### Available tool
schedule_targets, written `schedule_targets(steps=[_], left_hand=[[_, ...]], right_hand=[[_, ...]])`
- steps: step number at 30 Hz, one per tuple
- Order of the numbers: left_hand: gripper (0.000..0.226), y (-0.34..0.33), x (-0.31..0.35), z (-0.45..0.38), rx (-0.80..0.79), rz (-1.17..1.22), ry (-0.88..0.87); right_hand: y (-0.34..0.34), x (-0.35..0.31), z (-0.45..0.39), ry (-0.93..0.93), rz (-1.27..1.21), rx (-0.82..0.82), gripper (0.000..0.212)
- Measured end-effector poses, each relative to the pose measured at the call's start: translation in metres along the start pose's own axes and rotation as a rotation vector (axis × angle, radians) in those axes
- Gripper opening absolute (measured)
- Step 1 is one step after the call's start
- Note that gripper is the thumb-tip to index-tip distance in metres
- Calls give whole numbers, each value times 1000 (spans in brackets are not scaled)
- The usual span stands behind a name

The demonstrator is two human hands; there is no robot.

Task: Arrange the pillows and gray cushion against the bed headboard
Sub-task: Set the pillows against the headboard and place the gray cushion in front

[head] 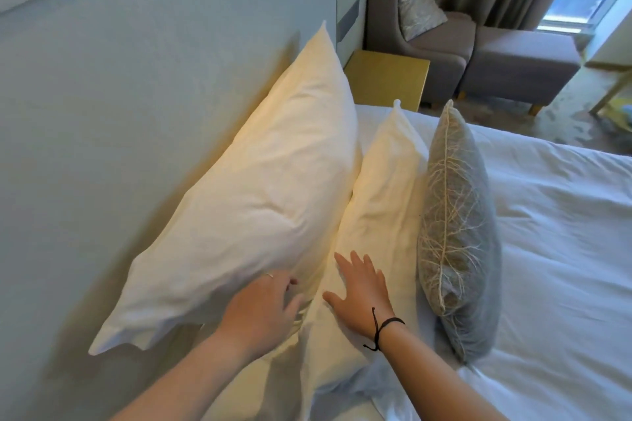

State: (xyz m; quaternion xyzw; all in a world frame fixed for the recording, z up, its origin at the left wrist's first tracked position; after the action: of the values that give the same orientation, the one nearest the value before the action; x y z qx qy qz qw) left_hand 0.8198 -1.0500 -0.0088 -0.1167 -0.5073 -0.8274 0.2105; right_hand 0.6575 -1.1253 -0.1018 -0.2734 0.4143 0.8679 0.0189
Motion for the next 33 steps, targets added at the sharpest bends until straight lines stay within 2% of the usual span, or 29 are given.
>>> schedule_targets(steps=[2, 4, 6, 9, 13, 16, 19, 25, 30, 33], left_hand=[[57, -51, 10, -27, -257, 222, 81], [59, -81, 19, -48, -363, 423, 122], [51, -93, 23, -67, -340, 475, 132], [55, -87, 22, -94, -228, 431, 186], [53, -74, 29, -127, -156, 468, 300], [48, -63, 42, -148, -128, 495, 322], [36, -47, 53, -160, -87, 339, 255], [40, -3, 69, -142, 85, 222, 7], [45, 25, 97, -105, 227, 274, -240], [49, 30, 90, -93, 265, 353, -265]], right_hand=[[-8, 24, 12, -49, -49, 22, 79], [-18, 41, 24, -93, -126, 36, 81], [-28, 54, 37, -135, -205, 46, 82], [-40, 65, 53, -193, -285, 68, 85], [-49, 62, 63, -210, -258, 54, 85], [-50, 59, 62, -210, -250, 36, 85], [-47, 60, 58, -229, -324, 42, 86], [-34, 65, 42, -275, -441, 68, 89], [-19, 55, 45, -235, -570, 270, 77], [-19, 43, 46, -173, -608, 291, 73]])
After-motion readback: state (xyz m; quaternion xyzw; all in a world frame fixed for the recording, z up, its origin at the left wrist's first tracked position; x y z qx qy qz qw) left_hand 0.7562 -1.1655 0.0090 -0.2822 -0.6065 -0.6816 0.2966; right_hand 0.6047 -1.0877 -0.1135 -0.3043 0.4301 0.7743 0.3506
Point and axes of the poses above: each hand's wrist, its own z-axis away from the middle knuckle, its own y-axis out of the back of the hand, x = y × z, the point moved 7 cm from there along -z, towards the middle knuckle, and after that the axes turned 12 degrees about -x, right-handed, at the moved point
